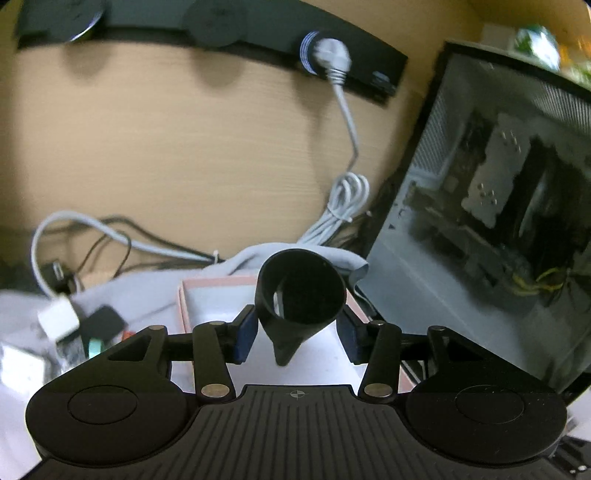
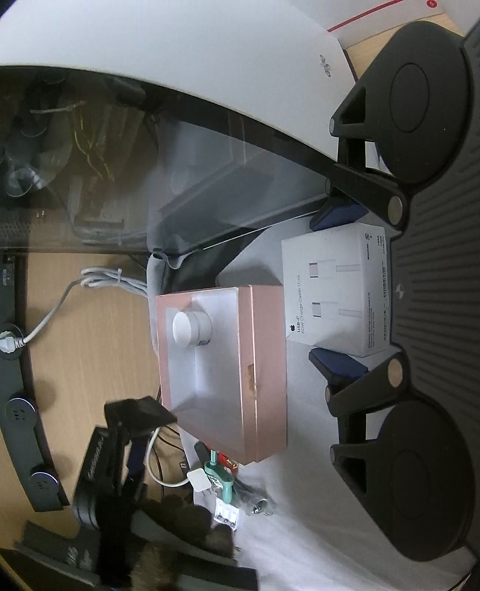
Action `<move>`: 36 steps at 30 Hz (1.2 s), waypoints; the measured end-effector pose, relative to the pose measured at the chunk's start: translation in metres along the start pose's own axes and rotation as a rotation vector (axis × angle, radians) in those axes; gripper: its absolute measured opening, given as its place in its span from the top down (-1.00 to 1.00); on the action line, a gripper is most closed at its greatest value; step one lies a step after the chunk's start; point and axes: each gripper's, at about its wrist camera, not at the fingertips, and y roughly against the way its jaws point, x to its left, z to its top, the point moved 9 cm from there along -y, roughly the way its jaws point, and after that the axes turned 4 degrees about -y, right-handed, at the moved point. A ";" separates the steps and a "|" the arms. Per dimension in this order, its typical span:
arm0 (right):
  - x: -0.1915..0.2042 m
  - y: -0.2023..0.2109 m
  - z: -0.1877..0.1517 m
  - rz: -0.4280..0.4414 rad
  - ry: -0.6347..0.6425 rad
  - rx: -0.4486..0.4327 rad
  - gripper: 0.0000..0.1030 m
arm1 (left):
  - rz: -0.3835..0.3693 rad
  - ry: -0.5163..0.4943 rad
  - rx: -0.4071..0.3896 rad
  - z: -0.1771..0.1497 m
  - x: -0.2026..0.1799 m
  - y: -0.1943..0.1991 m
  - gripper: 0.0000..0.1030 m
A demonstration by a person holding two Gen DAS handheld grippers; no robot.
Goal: Organize rigid objects
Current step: 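Lower the black cup into the pink box and open the left gripper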
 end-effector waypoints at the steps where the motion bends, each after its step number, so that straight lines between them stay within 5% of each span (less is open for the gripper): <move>1: 0.001 -0.002 0.001 0.000 0.006 0.002 -0.34 | 0.000 0.013 0.000 -0.002 0.003 0.000 0.01; 6: 0.015 -0.016 0.011 0.033 0.035 0.018 -0.34 | 0.001 -0.107 0.164 -0.016 -0.008 -0.030 0.00; 9: 0.031 -0.027 0.020 0.059 0.058 0.019 -0.34 | 0.072 -0.167 0.249 -0.026 -0.009 -0.047 0.02; 13: 0.047 -0.031 0.025 0.080 0.087 0.008 -0.34 | 0.041 -0.150 0.230 -0.032 -0.009 -0.044 0.03; 21: 0.042 -0.030 0.035 0.084 0.091 -0.019 -0.34 | 0.083 0.214 -0.015 -0.047 0.046 0.042 0.04; 29: 0.059 -0.059 0.111 0.106 0.087 -0.164 -0.33 | 0.268 0.300 0.138 -0.136 0.109 0.090 0.04; 31: 0.066 -0.072 0.124 0.115 0.076 -0.210 -0.62 | 0.315 0.317 0.151 -0.146 0.125 0.103 0.04; 36: 0.090 -0.099 0.115 0.122 0.096 -0.151 -0.67 | 0.394 0.364 0.145 -0.155 0.153 0.121 0.04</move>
